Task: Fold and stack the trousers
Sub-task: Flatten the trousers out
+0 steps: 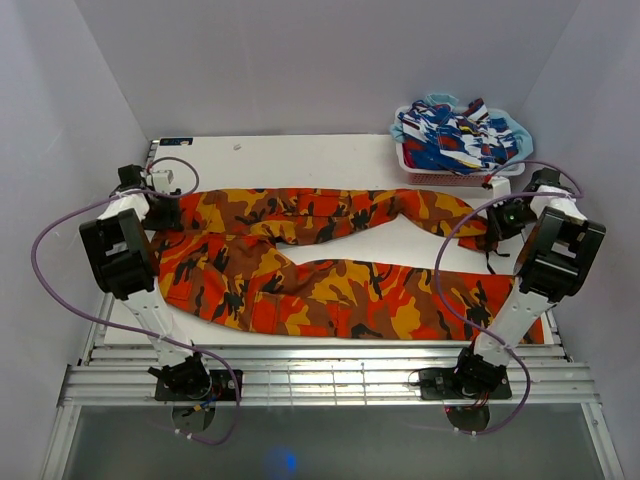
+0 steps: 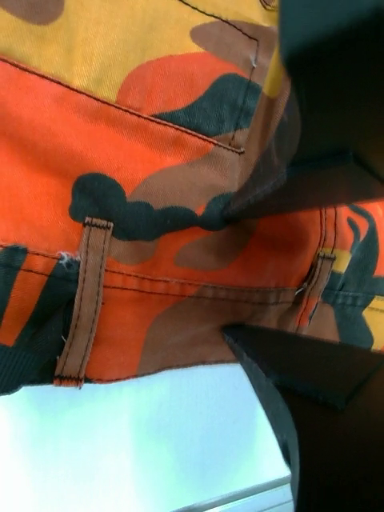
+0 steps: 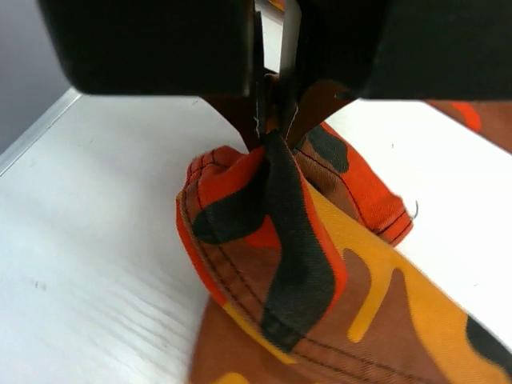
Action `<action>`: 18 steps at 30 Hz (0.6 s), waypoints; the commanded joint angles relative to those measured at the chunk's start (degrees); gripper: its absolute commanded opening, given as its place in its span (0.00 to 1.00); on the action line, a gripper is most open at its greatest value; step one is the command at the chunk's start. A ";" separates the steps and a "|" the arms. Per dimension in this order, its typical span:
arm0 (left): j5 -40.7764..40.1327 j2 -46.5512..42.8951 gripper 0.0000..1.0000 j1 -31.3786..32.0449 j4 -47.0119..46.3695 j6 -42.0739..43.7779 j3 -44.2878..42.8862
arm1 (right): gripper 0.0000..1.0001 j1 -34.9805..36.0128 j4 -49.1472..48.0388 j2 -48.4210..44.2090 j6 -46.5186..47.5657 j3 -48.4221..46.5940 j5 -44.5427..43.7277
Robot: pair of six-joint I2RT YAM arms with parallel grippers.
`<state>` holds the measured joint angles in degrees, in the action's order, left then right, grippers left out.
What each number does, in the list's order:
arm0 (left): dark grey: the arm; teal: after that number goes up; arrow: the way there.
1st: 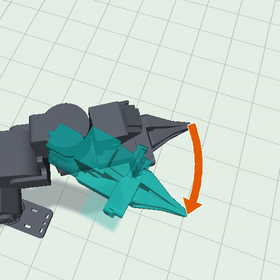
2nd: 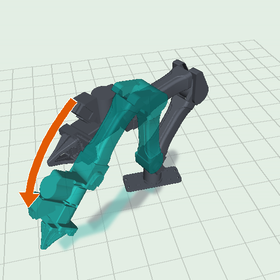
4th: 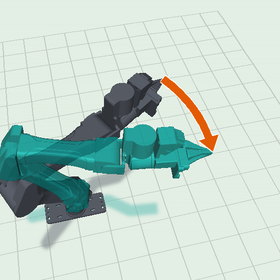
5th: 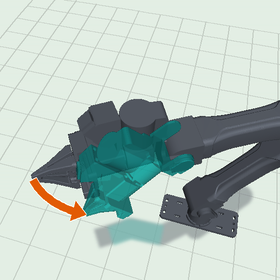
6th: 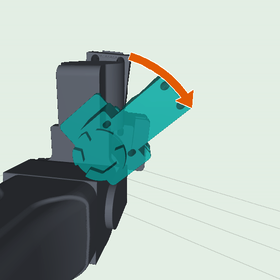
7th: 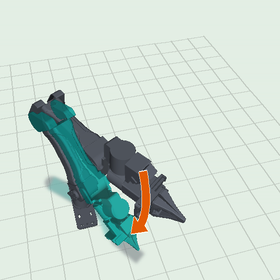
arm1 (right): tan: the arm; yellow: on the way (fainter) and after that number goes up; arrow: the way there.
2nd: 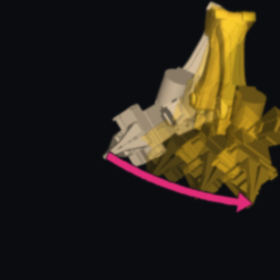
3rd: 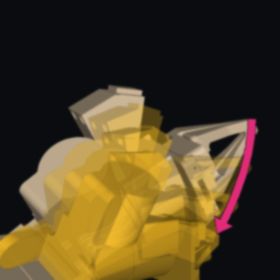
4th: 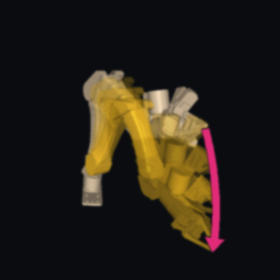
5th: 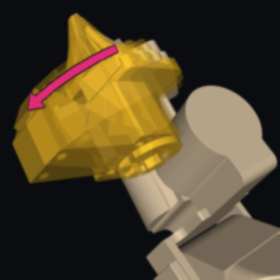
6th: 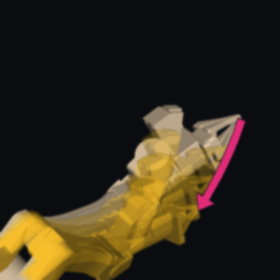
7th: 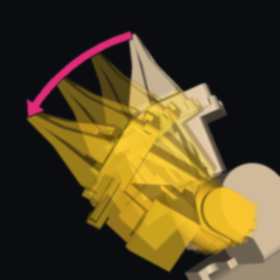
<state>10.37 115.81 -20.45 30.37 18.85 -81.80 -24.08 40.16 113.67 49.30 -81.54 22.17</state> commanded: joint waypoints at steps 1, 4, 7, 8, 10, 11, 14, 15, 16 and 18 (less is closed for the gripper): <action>1.31 1.70 0.63 0.06 1.18 -1.01 0.32 | 0.08 0.96 2.73 -6.43 4.75 -1.43 -0.11; -0.16 3.98 0.32 0.06 1.01 -1.10 -0.02 | 0.08 0.96 -1.02 -12.23 6.77 -2.22 -2.30; -2.80 5.83 0.00 -0.38 1.09 -0.92 -1.34 | 0.08 0.96 -9.28 -20.31 10.89 1.63 -6.52; -3.86 6.01 0.00 -0.64 1.01 -0.83 -1.78 | 0.08 0.87 -16.71 -24.50 12.47 3.56 -7.66; -5.18 6.09 0.00 -1.26 1.01 -0.05 -2.66 | 0.08 0.87 -24.48 -28.05 18.27 10.39 -10.74; -6.49 6.10 0.00 -1.44 1.09 0.39 -3.53 | 0.08 0.87 -29.65 -30.32 20.73 12.35 -11.27; -6.42 5.75 0.00 -1.88 1.71 2.32 -4.86 | 0.08 0.96 -33.73 -33.15 28.29 19.29 -12.07; -6.24 5.57 0.00 -1.79 1.88 2.68 -5.12 | 0.08 0.87 -33.57 -33.77 31.01 20.96 -11.20; -6.15 5.39 0.00 -1.79 2.15 2.77 -5.30 | 0.08 0.96 -33.57 -34.30 32.25 22.63 -10.93; -5.28 5.13 0.00 -1.79 2.94 3.30 -5.83 | 0.09 1.05 -36.53 -35.79 34.97 29.31 -11.45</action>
<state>8.56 119.48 -20.88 31.31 19.57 -87.20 -22.50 10.37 78.46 75.37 -58.28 13.78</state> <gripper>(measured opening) 0.022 0.100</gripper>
